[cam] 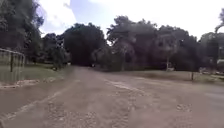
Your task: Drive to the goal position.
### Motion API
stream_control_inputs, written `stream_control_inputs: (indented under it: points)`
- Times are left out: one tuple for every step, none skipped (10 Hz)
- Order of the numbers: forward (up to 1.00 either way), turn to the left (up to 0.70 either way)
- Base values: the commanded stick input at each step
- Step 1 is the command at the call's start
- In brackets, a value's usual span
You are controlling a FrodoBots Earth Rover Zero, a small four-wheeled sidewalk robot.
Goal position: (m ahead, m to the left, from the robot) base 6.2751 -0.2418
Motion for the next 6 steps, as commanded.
stream_control_inputs:
  points:
    - [0.7, 0.0]
    - [0.7, 0.0]
    - [0.7, 0.0]
    - [0.7, 0.0]
    - [0.7, 0.0]
    - [0.7, 0.0]
